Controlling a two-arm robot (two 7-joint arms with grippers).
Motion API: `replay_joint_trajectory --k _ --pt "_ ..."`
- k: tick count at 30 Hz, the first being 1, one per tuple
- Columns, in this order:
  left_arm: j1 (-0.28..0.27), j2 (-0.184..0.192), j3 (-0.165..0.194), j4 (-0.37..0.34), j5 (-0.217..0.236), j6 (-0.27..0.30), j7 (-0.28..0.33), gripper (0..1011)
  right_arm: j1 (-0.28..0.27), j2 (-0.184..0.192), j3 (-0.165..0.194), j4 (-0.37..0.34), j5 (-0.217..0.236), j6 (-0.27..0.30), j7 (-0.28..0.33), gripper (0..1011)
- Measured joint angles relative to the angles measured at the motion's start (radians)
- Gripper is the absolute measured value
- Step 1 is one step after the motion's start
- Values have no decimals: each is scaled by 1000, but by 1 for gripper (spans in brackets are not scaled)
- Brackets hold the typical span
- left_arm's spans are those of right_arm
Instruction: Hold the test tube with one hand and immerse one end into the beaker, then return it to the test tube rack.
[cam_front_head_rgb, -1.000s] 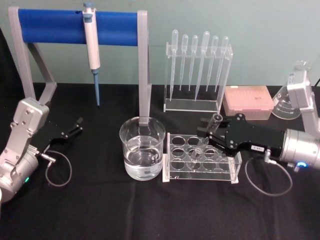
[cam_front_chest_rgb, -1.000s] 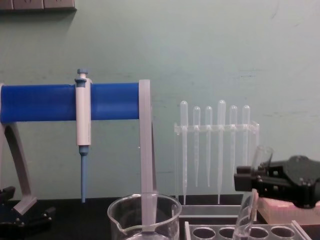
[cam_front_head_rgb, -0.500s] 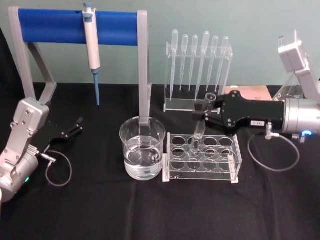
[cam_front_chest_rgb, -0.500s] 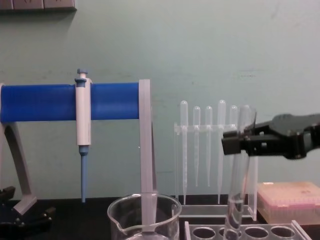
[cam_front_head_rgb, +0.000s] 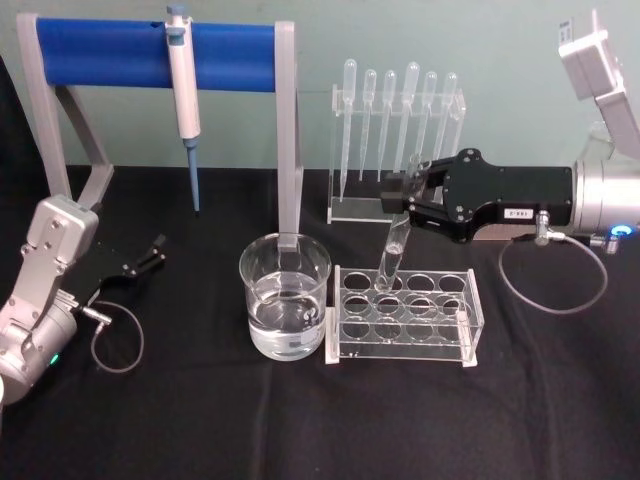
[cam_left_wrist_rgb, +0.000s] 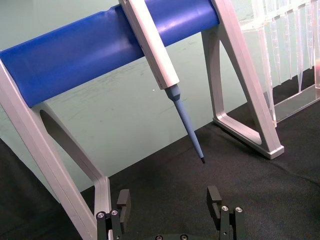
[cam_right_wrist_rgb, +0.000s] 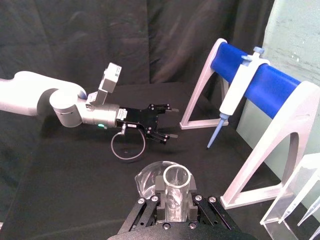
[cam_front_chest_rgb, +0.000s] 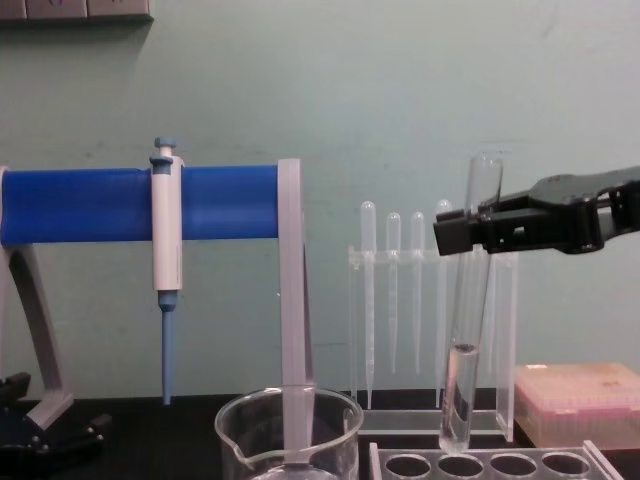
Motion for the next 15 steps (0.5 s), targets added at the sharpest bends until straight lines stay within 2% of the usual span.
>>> replay_joint_trajectory --k 15 --pt "0 0 0 0 0 0 0 1000 38 25 -29 -20 12 14 -12 225"
